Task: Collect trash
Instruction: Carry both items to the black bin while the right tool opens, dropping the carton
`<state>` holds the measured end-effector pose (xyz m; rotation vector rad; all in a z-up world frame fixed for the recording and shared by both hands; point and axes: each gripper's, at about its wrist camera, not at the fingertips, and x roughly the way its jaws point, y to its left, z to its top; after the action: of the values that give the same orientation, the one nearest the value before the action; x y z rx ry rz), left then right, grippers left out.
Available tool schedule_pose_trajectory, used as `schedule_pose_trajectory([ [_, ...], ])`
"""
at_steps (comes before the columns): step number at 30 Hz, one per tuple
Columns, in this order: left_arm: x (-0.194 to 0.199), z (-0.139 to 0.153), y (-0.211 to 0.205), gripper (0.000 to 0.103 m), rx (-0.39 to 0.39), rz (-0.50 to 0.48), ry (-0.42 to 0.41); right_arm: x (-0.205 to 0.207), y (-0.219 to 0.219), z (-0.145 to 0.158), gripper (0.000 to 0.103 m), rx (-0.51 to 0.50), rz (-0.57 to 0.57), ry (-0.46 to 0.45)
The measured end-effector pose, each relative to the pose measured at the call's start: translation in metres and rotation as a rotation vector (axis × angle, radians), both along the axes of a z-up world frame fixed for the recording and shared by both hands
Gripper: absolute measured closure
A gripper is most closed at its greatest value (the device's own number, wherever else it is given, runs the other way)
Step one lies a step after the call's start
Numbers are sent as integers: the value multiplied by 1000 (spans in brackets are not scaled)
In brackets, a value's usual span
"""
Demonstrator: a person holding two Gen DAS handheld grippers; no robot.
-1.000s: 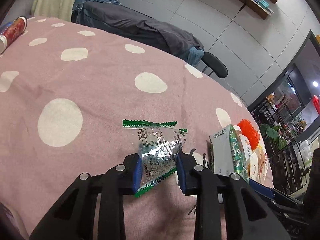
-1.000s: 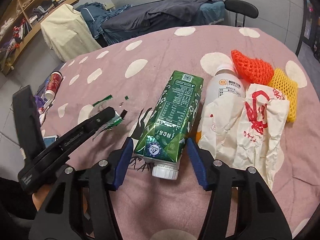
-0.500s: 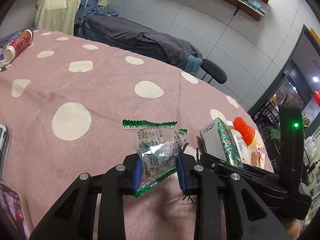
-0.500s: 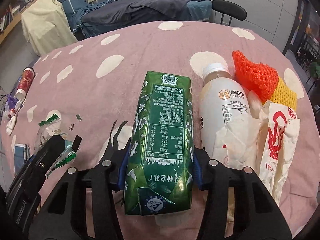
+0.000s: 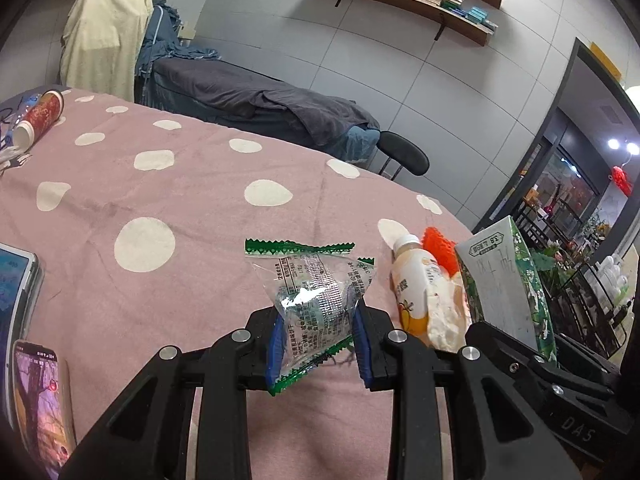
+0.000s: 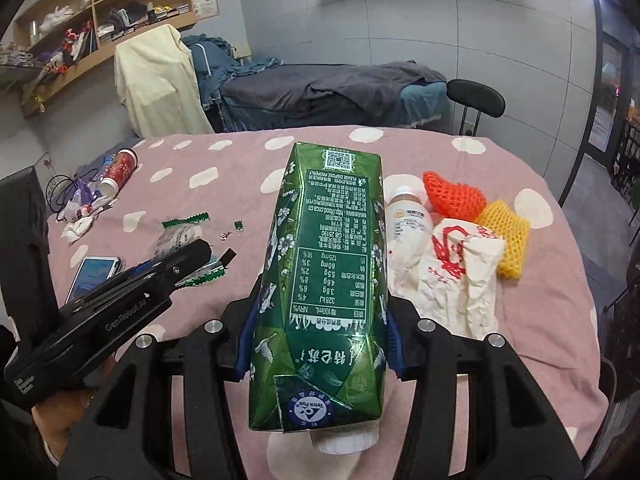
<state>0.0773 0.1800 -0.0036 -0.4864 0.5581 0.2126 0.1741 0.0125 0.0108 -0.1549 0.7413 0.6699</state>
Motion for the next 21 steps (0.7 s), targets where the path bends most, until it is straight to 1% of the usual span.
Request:
schedule_pose_trajectory([
  [3, -2, 7, -23, 75, 21, -61, -24, -13, -29, 7, 52, 18, -35, -28],
  [11, 2, 14, -100, 75, 77, -264, -45, -19, -129, 5, 52, 57, -261, -26],
  [16, 8, 13, -143, 75, 104, -382, -43, -15, -192, -6, 52, 65, -425, -5],
  [21, 16, 11, -177, 75, 120, -474, -37, -8, -258, -24, 52, 59, -597, 34],
])
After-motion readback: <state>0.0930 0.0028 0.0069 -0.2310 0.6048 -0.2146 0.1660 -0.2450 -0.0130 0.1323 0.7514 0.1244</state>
